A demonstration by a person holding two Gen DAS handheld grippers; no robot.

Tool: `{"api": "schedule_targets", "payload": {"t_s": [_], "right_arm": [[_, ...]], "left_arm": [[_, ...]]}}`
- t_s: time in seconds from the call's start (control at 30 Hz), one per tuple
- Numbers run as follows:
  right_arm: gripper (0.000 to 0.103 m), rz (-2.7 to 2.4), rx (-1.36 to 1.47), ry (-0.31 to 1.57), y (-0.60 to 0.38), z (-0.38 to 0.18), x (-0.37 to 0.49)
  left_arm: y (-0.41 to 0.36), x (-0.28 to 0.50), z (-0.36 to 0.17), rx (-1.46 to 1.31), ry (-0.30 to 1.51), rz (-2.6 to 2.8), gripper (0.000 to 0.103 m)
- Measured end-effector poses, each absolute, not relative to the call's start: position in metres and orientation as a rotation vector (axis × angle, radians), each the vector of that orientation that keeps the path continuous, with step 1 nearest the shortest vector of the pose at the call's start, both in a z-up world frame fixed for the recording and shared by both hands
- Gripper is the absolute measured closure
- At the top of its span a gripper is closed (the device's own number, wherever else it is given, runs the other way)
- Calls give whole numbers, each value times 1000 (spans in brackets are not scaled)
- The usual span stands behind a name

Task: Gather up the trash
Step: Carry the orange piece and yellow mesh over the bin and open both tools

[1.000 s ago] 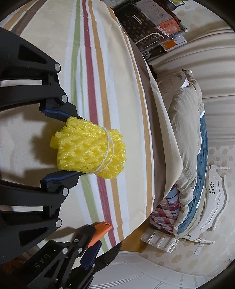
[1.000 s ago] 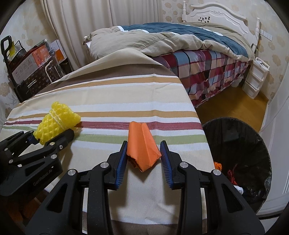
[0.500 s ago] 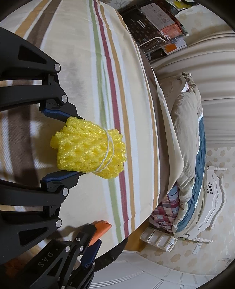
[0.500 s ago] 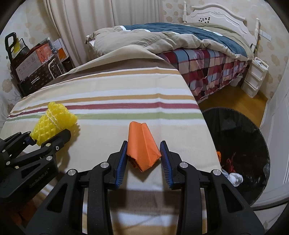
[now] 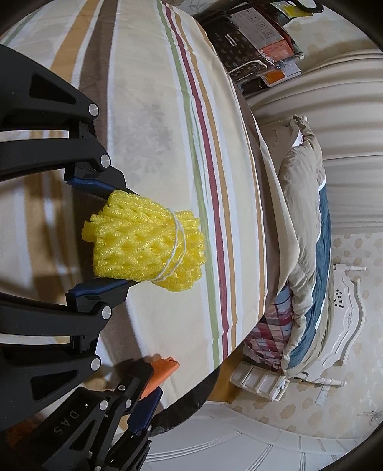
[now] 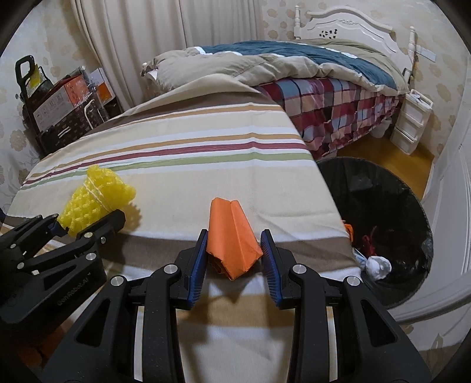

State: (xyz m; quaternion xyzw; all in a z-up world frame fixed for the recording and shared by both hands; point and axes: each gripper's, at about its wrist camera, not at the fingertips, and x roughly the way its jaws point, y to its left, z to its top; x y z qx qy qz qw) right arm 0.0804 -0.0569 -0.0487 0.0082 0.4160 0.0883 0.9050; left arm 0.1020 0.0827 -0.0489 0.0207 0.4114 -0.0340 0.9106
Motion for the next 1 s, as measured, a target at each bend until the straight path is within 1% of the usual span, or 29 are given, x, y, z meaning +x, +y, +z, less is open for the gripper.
{"api": "schedule_targets", "payload": {"t_s": [0.53, 1.0], "right_arm": [[69, 95, 74, 773, -108, -25, 43], [69, -43, 128, 748, -171, -23, 41]], "left_arm": [[35, 73, -27, 50, 754, -145, 56], [-18, 84, -25, 96, 742, -241, 56]]}}
